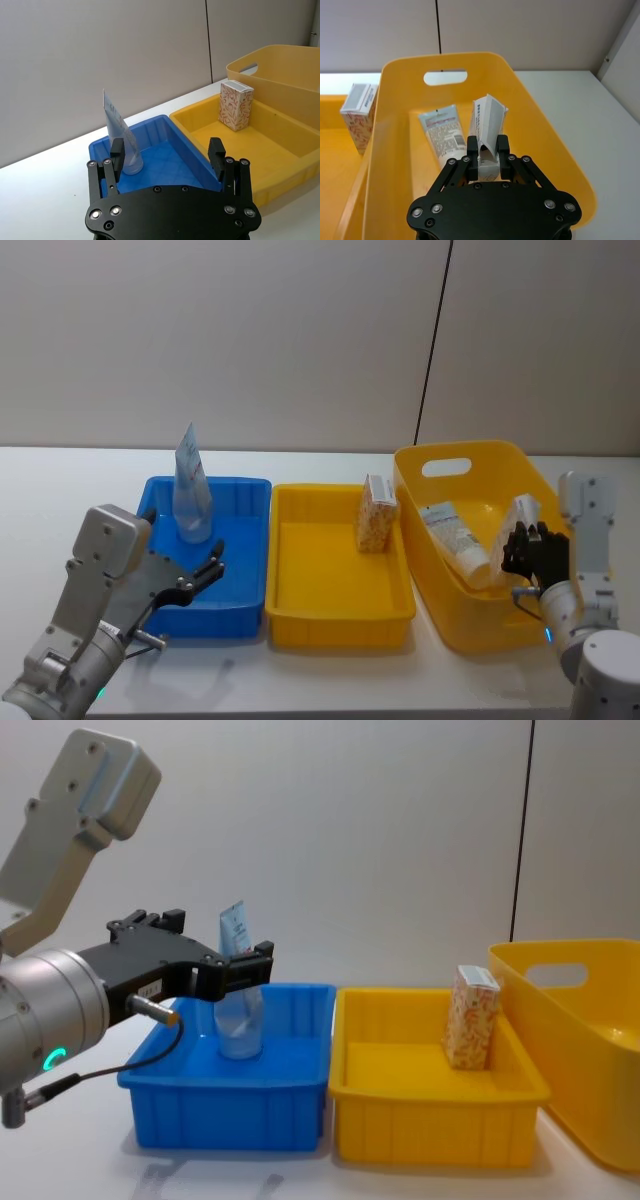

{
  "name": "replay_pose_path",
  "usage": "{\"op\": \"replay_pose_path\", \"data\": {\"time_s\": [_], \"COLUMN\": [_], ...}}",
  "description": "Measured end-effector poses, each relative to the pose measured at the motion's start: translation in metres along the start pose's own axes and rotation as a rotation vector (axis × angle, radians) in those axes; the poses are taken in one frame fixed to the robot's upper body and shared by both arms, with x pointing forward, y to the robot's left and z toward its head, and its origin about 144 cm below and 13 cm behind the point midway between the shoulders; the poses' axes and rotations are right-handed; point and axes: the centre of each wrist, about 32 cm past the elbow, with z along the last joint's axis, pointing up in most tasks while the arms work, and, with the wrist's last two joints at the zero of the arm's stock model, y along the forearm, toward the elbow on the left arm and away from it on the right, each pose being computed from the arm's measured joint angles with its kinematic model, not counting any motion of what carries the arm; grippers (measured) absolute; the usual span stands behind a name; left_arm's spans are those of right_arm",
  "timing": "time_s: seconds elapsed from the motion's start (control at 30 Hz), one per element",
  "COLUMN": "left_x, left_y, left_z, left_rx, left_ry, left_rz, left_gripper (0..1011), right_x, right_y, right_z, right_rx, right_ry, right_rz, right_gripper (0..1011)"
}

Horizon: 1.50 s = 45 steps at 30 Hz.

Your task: Bimanual collaborative sorting of washing and personal care products

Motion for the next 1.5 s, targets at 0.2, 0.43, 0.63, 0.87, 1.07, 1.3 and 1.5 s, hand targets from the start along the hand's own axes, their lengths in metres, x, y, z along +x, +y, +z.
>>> {"op": "replay_pose_path", "data": {"time_s": [0.2, 0.43, 0.63, 0.87, 1.07, 1.3, 1.5], "left_x": [0.0, 0.0, 0.0, 0.0, 0.0, 0.0, 0.0], "left_y": [0.0, 0.0, 0.0, 0.0, 0.0, 0.0, 0.0], "left_z": [0.0, 0.0, 0.0, 0.0, 0.0, 0.0, 0.0], "left_rx": [0.0, 0.0, 0.0, 0.0, 0.0, 0.0, 0.0], "left_ry": [0.0, 0.0, 0.0, 0.0, 0.0, 0.0, 0.0], "left_rz": [0.0, 0.0, 0.0, 0.0, 0.0, 0.0, 0.0], "left_gripper": [1001, 1001, 1001, 1002, 1001, 1001, 1001], "right_x": [-0.002, -0.004, -0.004, -0.005, -0.004, -0.001, 0.002], "right_y": [0.002, 0.004, 0.005, 0.005, 0.004, 0.001, -0.003], "right_z": [-0.005, -0.009, -0.011, -0.012, -0.011, -0.004, 0.004], "right_rx": [-0.022, -0.039, -0.046, -0.05, -0.034, 0.03, 0.099], "right_ry": [-0.012, -0.02, -0.024, -0.026, -0.016, 0.031, 0.087], "right_rz": [0.0, 0.001, 0.0, 0.0, 0.005, 0.028, 0.056], "right_gripper": [329, 567, 770, 948, 1003, 1002, 1002]}}
